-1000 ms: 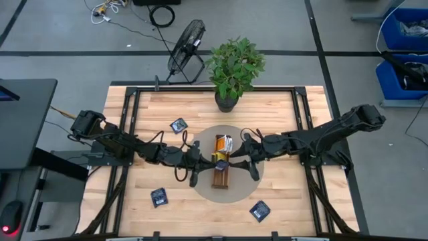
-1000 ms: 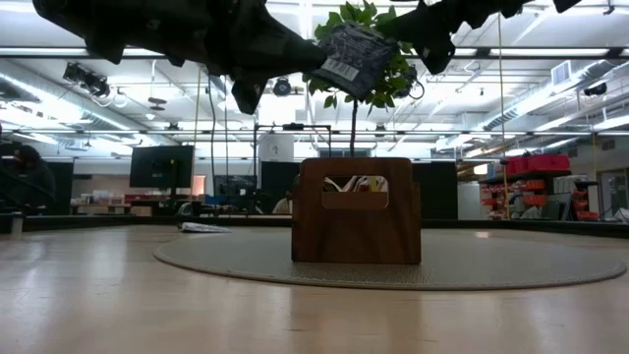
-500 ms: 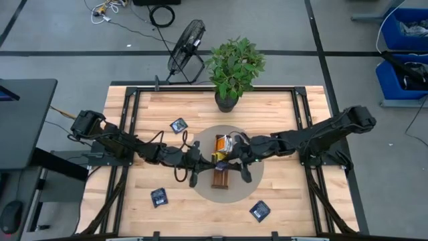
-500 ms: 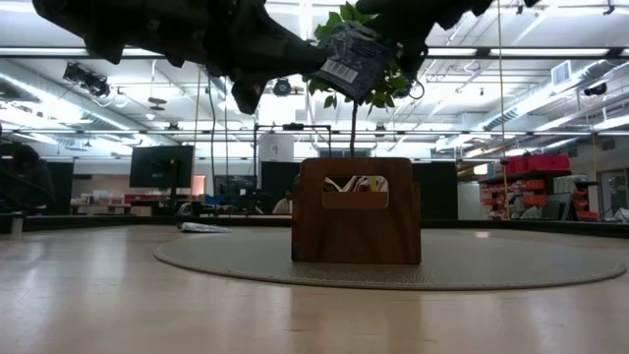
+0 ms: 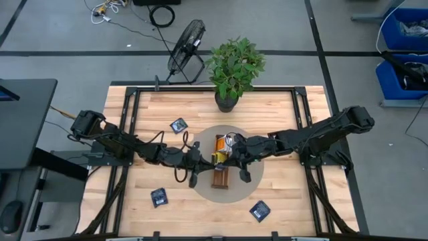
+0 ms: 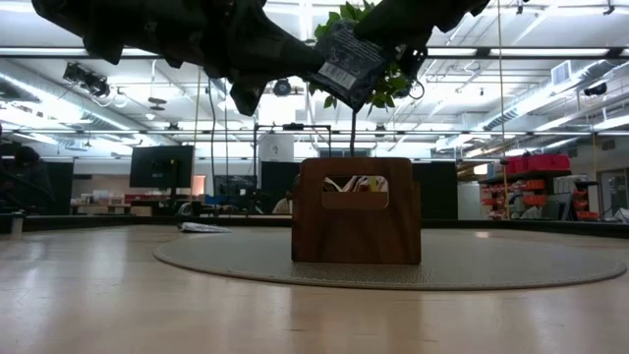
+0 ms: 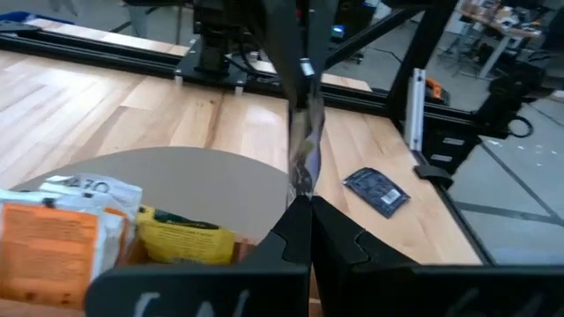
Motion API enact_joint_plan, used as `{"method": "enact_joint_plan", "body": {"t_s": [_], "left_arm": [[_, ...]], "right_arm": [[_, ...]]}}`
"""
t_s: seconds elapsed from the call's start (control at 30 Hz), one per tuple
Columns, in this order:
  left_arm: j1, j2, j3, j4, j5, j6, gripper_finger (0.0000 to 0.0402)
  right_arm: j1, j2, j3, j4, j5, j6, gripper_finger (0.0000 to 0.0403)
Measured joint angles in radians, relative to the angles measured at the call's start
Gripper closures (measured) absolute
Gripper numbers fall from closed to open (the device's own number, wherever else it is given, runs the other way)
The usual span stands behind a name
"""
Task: Pick & Place Tea
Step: Put the purple tea bag into the bottom compartment of the bottom section wooden organizer
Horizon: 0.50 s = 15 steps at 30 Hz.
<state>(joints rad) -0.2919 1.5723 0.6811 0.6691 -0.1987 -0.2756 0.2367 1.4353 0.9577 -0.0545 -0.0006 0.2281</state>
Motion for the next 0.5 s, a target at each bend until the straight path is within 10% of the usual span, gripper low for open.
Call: {"method": "enact_joint_plan", "body": {"t_s": [0.5], "left_arm": [[-0.003,-0.125,-0.020,-0.111,0.154,0.027,0.0319]], "right_arm": [[0.061,-0.005,0.002,-0.099,0.070,-0.456,0.0402]]}}
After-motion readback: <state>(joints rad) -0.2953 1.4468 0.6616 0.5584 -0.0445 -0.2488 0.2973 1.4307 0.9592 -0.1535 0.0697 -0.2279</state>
